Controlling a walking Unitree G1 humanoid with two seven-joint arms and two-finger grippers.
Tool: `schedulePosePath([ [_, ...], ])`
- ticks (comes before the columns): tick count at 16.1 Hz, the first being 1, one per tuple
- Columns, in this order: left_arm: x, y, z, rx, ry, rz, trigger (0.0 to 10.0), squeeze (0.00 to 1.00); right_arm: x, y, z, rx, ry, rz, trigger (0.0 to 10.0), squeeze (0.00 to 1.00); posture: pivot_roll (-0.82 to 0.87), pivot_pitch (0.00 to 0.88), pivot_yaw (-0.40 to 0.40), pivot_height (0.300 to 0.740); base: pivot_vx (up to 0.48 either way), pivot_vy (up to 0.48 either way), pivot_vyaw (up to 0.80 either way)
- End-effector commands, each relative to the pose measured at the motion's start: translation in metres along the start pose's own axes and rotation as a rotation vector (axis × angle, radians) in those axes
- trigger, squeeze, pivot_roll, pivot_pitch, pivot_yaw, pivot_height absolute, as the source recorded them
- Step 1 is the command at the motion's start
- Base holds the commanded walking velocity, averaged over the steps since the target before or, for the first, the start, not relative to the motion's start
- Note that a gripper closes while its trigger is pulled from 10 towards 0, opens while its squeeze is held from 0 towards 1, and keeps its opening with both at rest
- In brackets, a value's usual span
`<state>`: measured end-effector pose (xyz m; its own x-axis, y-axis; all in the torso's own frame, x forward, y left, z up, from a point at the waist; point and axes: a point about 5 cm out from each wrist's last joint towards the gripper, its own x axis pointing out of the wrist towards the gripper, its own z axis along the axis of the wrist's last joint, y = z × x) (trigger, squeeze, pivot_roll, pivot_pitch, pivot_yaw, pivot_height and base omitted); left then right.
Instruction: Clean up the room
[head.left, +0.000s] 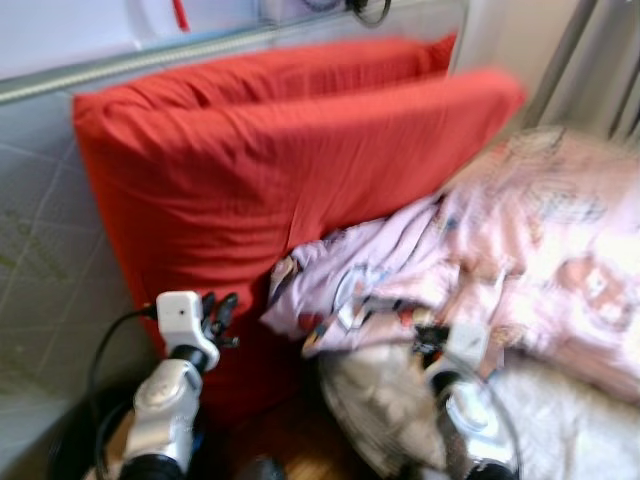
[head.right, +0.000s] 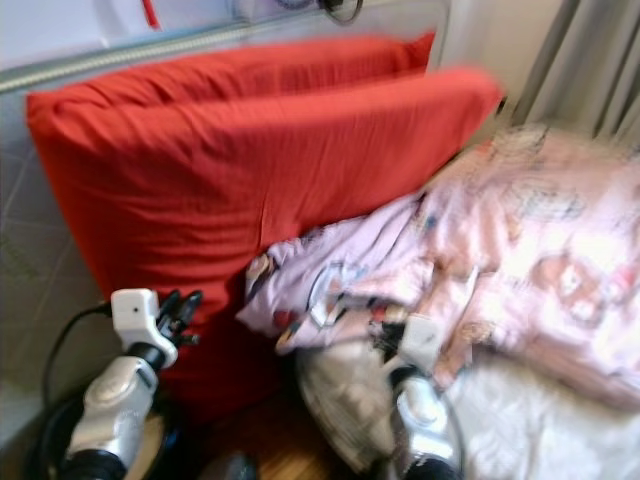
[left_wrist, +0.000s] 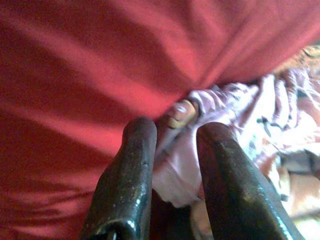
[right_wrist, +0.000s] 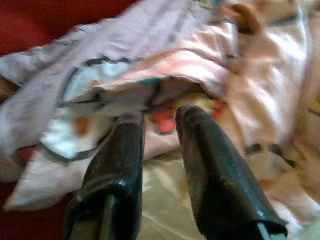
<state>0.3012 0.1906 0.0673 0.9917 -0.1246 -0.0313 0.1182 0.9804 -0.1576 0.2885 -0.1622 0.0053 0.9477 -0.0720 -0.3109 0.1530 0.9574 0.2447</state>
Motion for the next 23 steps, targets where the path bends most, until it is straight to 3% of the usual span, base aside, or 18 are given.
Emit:
schedulePosePath([
  [1,0.0,0.001,0.003,0.001,-0.004,-0.003,10.0,0.0,-0.002,-0.002,-0.006,0.025,0.033,-0.025,10.0,0.0,0.02,0.021,0.016,0.632,0.0,0.0,0.0],
  [3,0.0,-0.001,0.004,0.004,-0.004,-0.01,10.0,0.0,0.002,-0.006,-0.001,0.026,0.03,-0.064,10.0,0.0,0.02,0.053,0.021,0.632,0.0,0.0,0.0],
  [5,-0.002,-0.006,0.003,0.01,0.01,-0.029,10.0,0.0,0.005,-0.011,0.003,-0.036,0.037,-0.081,10.0,0.0,0.03,0.092,0.029,0.632,0.0,0.0,0.0],
  [8,-0.013,-0.005,0.002,0.019,0.018,-0.041,10.0,0.0,0.004,-0.023,0.003,-0.042,0.052,-0.113,10.0,0.0,0.04,0.139,0.032,0.632,0.0,0.0,0.0],
  [9,-0.024,-0.002,0.005,0.029,0.021,-0.036,10.0,0.0,0.006,-0.029,0.007,-0.051,0.051,-0.117,10.0,1.0,0.07,0.179,0.028,0.632,0.0,0.0,0.0],
  [14,-0.043,0.0,0.016,0.04,0.019,-0.014,10.0,0.0,0.009,-0.025,0.007,-0.131,0.092,-0.08,10.0,1.0,0.11,0.239,0.015,0.632,0.0,0.0,0.0],
  [19,-0.06,-0.002,0.025,0.041,0.031,-0.006,10.0,0.0,0.013,-0.018,0.01,-0.139,0.112,-0.076,10.0,1.0,0.13,0.297,0.02,0.632,0.0,0.0,0.0],
  [20,-0.066,-0.003,0.026,0.041,0.041,-0.002,10.0,0.0,0.014,-0.016,0.01,-0.164,0.119,-0.071,10.0,0.0,0.13,0.313,0.019,0.632,0.0,0.0,0.0],
  [23,-0.075,-0.01,0.025,0.032,0.08,-0.009,10.0,0.0,0.017,-0.014,0.013,-0.22,0.128,-0.064,10.0,0.0,0.15,0.362,0.03,0.632,0.0,0.0,0.0],
])
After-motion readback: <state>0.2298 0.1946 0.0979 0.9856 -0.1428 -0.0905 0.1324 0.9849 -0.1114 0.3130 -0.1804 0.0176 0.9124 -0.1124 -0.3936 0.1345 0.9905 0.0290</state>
